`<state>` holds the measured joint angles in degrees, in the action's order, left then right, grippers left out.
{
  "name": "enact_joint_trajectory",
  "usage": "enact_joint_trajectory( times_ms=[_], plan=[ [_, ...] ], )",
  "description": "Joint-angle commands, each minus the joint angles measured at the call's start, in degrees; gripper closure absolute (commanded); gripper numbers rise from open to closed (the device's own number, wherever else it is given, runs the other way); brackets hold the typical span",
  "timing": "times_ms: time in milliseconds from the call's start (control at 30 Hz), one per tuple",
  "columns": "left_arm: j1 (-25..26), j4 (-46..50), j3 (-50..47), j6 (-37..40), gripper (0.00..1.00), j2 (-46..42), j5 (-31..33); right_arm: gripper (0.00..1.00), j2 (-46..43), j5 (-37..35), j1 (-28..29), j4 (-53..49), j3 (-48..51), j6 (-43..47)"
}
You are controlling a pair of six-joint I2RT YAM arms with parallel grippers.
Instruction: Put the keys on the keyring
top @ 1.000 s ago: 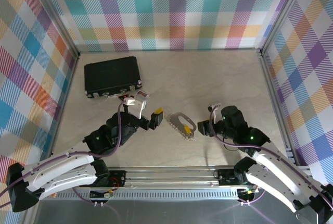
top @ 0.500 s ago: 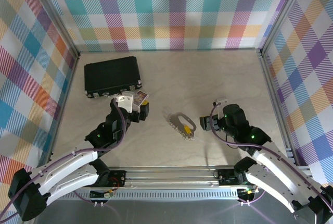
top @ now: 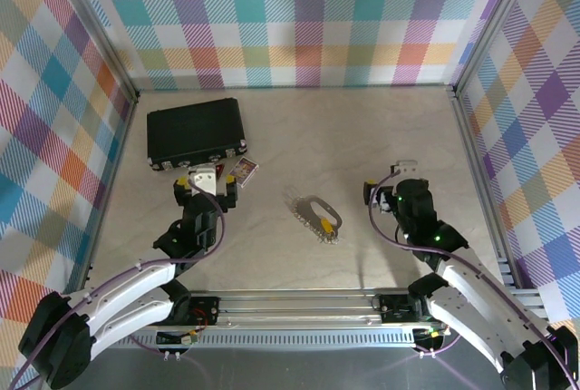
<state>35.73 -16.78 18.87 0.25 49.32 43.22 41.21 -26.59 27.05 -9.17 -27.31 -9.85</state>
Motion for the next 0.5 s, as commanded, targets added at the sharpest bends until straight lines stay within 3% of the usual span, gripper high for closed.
enact_joint_trajectory(
  times_ms=[0,100,467],
  plan=[
    [-1.2,-7.8,-2.0,3.9,0.00,1.0,3.6,0.01,1.2,-4.3,-1.0,8.4,2.8,0.1],
    [-2.4,-12.2,-3.2,8.1,0.00,3.3,2.9,0.01,2.1,-6.8,-1.9,11.9,4.7,1.1],
    [-7.8,-32.9,-8.0,8.2,0.00,19.1,3.5,0.01,11.2,-9.5,-4.9,22.3,7.9,8.0]
  ],
)
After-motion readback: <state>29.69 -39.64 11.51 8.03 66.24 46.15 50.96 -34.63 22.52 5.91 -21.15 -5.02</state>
